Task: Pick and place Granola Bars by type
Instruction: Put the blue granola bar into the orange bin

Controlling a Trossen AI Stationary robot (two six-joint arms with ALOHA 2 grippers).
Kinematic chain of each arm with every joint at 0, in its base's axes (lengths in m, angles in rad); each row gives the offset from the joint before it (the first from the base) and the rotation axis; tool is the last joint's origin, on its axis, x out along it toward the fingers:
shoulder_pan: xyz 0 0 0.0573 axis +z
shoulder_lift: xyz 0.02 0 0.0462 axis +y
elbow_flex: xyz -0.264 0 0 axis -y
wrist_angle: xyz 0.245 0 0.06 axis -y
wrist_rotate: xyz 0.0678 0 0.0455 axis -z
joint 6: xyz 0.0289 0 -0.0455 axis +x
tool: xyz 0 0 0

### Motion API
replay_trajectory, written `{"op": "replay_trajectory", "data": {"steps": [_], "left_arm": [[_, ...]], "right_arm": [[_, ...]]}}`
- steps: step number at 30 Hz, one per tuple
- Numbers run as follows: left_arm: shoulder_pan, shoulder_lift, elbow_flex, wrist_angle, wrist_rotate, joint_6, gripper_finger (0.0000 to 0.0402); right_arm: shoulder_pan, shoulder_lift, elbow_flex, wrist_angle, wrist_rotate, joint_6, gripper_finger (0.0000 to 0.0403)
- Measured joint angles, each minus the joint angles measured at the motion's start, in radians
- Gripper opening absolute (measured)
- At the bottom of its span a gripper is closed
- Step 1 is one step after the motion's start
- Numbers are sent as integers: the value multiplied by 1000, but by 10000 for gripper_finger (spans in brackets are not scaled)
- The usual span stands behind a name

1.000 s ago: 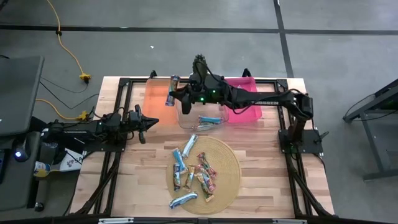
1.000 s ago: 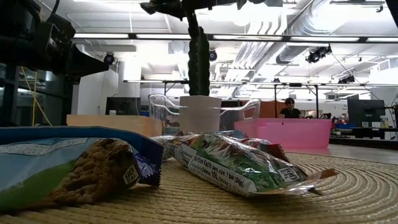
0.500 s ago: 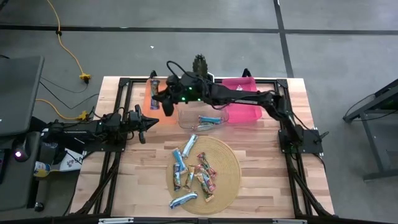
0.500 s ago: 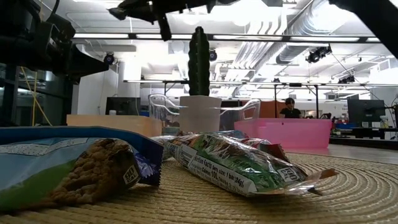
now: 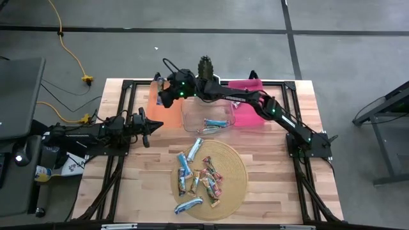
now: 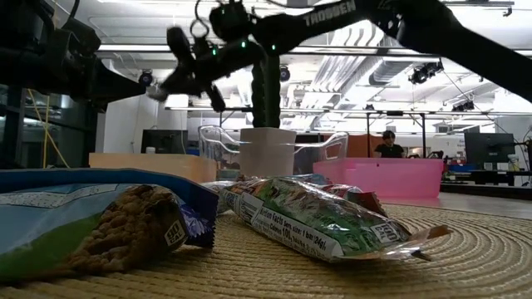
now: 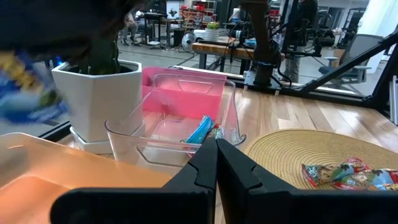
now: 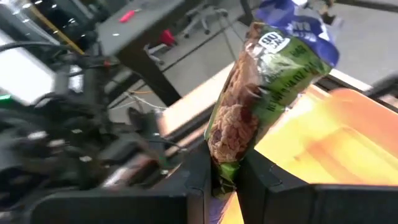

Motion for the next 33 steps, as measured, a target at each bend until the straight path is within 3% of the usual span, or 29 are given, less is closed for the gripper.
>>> {"op": "replay_trajectory", "data": {"steps": [14, 33], "left_arm": [[0, 0, 0, 0, 0, 0, 1], [0, 0, 0, 0, 0, 0, 1]], "right_arm": [[2, 17, 2, -43, 74, 16, 44], [80, 17, -8, -98, 380, 134, 44]]}}
